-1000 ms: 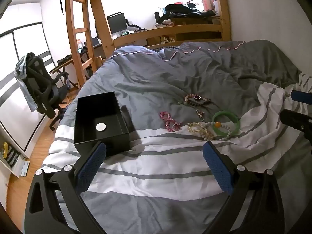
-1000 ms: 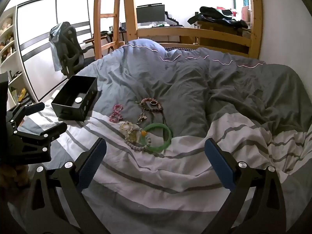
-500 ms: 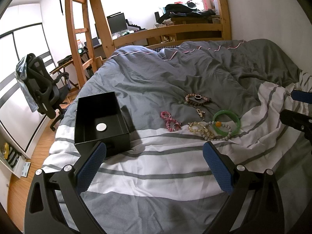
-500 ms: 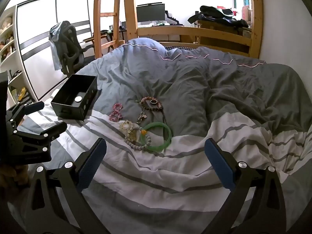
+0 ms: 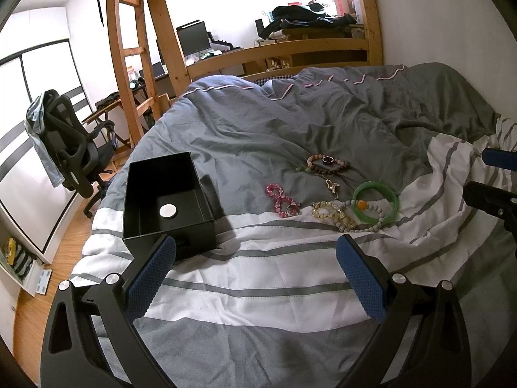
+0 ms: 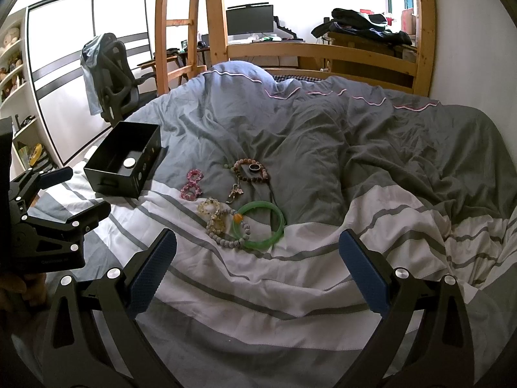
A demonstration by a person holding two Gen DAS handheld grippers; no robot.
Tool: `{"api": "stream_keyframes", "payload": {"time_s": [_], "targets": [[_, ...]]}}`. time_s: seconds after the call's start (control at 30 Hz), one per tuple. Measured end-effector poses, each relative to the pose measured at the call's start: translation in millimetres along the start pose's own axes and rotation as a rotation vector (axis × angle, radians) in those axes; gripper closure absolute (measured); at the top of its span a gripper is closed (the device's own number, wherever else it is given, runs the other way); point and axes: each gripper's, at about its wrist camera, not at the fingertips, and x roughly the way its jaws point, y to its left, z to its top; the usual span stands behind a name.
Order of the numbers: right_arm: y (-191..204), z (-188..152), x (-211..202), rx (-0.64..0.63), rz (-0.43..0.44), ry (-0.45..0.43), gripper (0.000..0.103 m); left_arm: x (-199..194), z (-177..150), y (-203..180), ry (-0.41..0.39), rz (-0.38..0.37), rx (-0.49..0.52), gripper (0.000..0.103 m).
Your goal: Organize jewelry
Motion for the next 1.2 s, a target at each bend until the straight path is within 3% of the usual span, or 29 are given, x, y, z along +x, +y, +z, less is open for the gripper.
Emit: {"api": "stream_keyframes", "payload": {"time_s": [1.2], "targets": [[2.3,-1.4,1.9,-0.005,-0.004,0.009,0.004,0.2,0.2,-1.0,0.003,0.005,0.007,0.005]]}}
